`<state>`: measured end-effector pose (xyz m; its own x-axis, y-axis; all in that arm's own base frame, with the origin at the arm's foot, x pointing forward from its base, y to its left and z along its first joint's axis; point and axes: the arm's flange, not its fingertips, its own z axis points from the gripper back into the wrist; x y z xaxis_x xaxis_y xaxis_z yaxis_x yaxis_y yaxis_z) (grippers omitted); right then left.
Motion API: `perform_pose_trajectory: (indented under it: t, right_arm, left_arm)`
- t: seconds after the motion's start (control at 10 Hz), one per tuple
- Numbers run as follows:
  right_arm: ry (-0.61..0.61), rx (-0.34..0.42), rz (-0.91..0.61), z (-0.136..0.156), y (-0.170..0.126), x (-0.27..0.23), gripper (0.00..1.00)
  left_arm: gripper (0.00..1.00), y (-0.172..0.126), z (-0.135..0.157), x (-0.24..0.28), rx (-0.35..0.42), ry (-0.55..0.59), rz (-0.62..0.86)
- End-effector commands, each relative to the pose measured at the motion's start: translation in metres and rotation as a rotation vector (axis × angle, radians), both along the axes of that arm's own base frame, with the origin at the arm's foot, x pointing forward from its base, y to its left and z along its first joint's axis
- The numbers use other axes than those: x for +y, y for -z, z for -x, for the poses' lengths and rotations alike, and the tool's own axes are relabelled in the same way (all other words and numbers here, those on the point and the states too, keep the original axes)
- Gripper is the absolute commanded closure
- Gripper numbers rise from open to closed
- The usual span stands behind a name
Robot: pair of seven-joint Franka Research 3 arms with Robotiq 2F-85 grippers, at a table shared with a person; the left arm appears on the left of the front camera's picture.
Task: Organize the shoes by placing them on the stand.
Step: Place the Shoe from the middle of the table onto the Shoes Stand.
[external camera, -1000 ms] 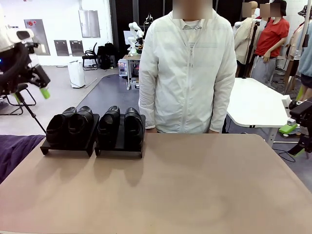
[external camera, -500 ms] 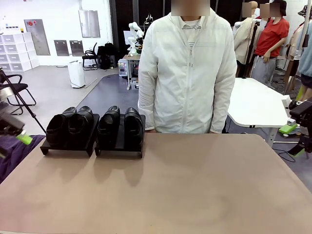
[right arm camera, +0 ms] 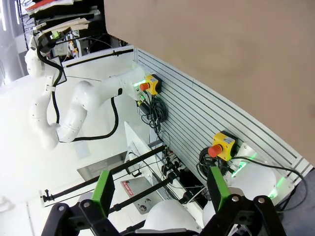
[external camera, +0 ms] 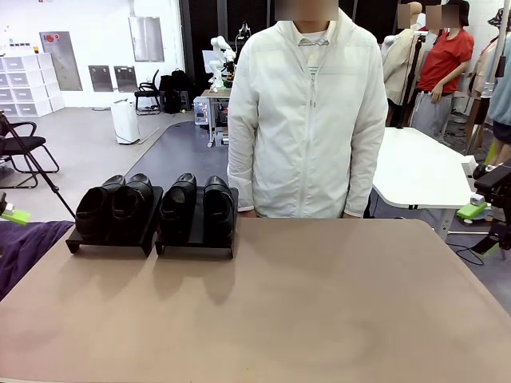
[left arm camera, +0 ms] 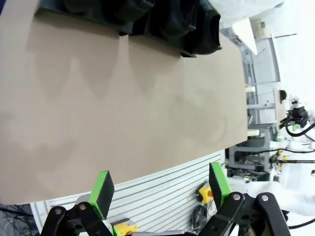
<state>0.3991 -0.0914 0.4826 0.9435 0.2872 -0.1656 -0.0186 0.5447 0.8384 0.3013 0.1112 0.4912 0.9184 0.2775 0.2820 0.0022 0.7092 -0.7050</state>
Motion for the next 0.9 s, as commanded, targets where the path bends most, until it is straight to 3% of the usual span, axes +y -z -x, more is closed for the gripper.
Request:
perform_pose_trajectory:
  t: [0.0, 0.8]
  right_arm:
    - [0.003, 0.01, 0.018, -0.0011, -0.0047, -0.0004, 0.0]
    - [0.003, 0.01, 0.018, -0.0011, -0.0047, -0.0004, 0.0]
  left_arm:
    - [0.0, -0.0012, 0.0074, -0.0061, 0.016, 0.001, -0.025]
    - [0.0, -0.0012, 0.0074, -0.0061, 0.016, 0.001, -0.025]
